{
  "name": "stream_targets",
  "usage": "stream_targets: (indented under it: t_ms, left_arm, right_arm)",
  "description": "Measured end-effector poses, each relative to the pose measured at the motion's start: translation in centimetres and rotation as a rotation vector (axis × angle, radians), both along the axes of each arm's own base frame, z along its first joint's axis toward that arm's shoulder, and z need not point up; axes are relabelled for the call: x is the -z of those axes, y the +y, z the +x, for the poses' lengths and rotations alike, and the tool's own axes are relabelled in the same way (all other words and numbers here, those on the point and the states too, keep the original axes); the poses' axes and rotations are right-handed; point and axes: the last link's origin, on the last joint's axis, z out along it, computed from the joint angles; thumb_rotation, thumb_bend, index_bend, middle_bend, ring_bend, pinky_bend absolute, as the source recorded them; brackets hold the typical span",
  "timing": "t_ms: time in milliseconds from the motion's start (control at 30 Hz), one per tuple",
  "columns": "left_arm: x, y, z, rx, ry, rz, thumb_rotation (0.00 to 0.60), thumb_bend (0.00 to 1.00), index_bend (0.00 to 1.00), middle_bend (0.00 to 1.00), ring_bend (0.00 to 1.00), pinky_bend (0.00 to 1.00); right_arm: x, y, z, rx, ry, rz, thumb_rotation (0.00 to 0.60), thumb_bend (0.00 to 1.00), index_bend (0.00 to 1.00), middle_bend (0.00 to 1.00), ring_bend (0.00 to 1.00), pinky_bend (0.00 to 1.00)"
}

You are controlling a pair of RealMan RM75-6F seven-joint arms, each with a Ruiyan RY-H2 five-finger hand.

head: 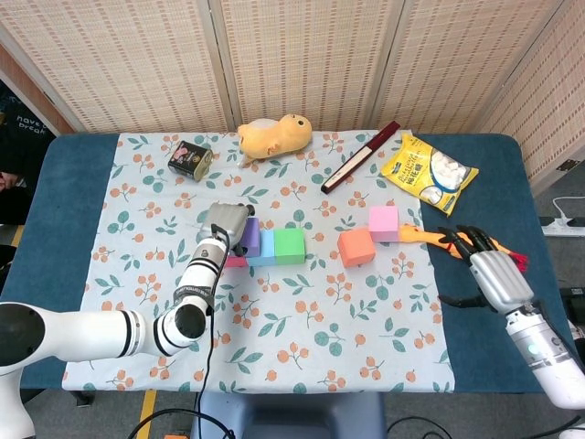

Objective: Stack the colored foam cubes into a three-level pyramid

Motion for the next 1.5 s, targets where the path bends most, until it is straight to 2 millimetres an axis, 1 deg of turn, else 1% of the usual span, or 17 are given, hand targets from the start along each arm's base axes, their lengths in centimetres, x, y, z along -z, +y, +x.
stream_targets:
  t_ms: [733,1167,1400,1500]
  left_arm:
    - [0.11,0.23,-0.40,-0.009,-0.010,-0.007,0.600,0.28,0.21,0.21,0.30,0.36]
    - [0.53,0.26,-0.67,-0.018,-0.010,-0.015,0.600,0.28,0.20,0.21,0.30,0.36]
    - [0.61,0.21,-0.72,-0.021,-0.011,-0.017,0.600,0.29,0.16,0.18,0.30,0.36]
    - [0.61,0.20,-0.75,-0.021,-0.010,-0.017,0.600,0.29,0.14,0.15,0.30,0.36]
  right_arm:
    - [0.07,-0.03,0.19,0.005,0.002,-0.002,0.600,0.03,0.00,0.20,0.00,0.01]
    - [0.10,-0.05,0.19,0.008,0.002,0.000,0.600,0.03,0.00,0.20,0.00,0.01]
    - [0.03,-0.01,0.13,0.010,0.000,-0.002,0.600,0.03,0.00,0.20,0.00,0.01]
    - [0.00,0.00,0.13,0.010,0.000,-0.003,0.600,0.03,0.00,0.20,0.00,0.01]
